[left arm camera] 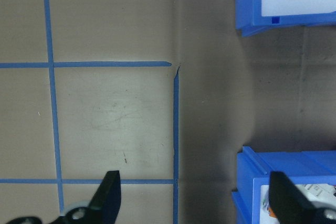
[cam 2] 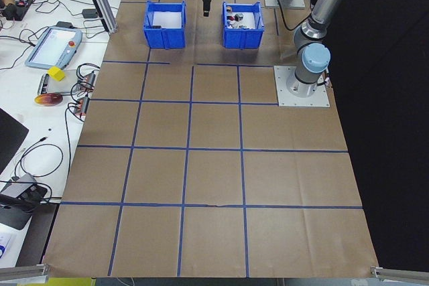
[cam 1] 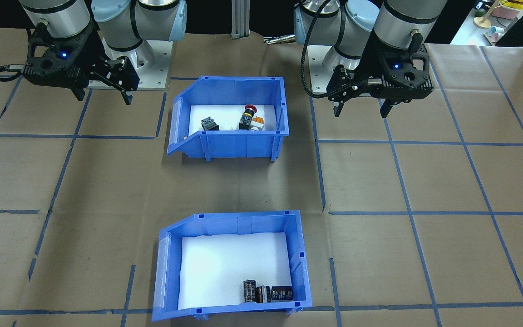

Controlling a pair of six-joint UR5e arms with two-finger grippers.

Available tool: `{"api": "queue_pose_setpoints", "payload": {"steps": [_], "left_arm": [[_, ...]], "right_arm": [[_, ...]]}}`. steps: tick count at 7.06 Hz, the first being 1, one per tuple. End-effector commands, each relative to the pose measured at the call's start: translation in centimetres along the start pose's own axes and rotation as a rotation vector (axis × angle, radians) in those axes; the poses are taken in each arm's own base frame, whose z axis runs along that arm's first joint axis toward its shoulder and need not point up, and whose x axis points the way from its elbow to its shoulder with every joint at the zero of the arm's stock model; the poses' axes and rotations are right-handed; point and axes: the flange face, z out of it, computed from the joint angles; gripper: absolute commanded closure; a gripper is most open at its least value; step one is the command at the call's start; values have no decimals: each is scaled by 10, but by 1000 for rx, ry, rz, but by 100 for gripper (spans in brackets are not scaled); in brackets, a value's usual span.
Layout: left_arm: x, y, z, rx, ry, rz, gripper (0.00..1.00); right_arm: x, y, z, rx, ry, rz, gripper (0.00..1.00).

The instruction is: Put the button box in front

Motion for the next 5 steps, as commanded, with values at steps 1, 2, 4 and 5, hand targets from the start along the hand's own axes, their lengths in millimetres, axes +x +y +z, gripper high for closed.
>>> {"api": "queue_pose_setpoints", "payload": {"steps": [1,2,4,5], "left_arm": [[-1,-2,-2,14,1,-2,1],[-2,-3,-2,20,1,-3,1],[-2,-4,0,16,-1,-4,1],[-2,-4,0,14,-4,-4,1]], "right_arm": [[6,-3,-4,8,-2,4,0],[5,-6,-4,19,-2,-11,0],[3,-17,-3,58,-11,-183,0],[3,-25,4,48,-8,-259,0]]}}
